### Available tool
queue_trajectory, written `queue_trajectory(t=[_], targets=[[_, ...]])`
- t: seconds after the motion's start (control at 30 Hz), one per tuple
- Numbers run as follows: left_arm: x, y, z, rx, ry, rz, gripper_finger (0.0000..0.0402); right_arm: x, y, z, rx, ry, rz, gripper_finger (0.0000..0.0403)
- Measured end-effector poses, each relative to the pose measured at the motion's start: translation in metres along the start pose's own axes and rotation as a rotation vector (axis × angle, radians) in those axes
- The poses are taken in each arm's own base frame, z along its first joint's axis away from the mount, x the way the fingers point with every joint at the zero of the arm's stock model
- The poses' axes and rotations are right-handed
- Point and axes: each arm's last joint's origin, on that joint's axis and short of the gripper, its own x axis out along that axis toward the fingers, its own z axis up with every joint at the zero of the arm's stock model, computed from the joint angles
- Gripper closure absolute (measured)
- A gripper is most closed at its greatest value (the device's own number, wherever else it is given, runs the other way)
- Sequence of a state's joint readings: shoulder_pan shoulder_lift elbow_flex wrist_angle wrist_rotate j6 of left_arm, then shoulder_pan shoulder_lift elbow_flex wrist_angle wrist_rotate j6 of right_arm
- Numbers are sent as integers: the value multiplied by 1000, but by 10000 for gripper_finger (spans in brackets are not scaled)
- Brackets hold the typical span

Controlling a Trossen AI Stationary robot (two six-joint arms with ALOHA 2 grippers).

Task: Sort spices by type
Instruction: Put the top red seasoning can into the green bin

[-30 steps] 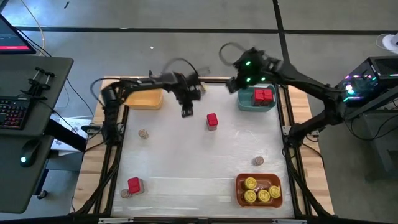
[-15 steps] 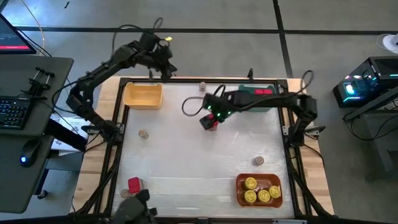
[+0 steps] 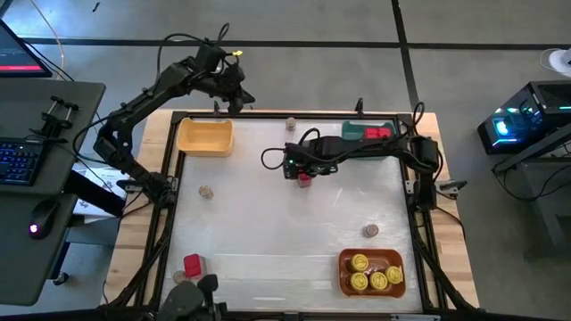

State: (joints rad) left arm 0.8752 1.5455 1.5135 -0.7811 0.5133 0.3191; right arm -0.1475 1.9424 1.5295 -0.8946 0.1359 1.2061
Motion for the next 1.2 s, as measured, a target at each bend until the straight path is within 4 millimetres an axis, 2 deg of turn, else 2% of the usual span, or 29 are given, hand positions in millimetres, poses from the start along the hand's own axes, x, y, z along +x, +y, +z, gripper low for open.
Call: queue_trajectory(t=[0.2, 0.3, 0.4, 0.53, 0.57, 0.7, 0.83, 1.03, 1.1, 1.2], targets=[[1, -5, 0, -23, 5, -24, 401, 18, 0, 3, -50, 37, -21, 45], [-8, -14, 4, 39, -24, -55, 401, 26, 1, 6, -63, 37, -19, 57], [-17, -23, 8, 89, -59, -40, 401, 27, 0, 8, -58, 35, -19, 98], [-24, -26, 12, 79, -95, -18, 401, 26, -4, 7, -94, 57, -58, 201], [-26, -26, 12, 79, -104, -14, 401, 24, -5, 6, -108, 68, -66, 198], [-29, -27, 13, 81, -107, 21, 401, 3, -11, 8, -157, 80, -49, 198], [-31, -27, 13, 76, -106, 40, 401, -37, -28, 23, -145, 18, -40, 198], [-31, -28, 13, 68, -101, 30, 401, -103, -89, 55, -30, -118, -178, 198], [-30, -28, 12, 57, -97, 27, 401, -114, -112, 65, 30, -138, -220, 198], [-30, -29, 13, 41, -98, 23, 402, -115, -141, 80, 108, -130, -262, 198]])
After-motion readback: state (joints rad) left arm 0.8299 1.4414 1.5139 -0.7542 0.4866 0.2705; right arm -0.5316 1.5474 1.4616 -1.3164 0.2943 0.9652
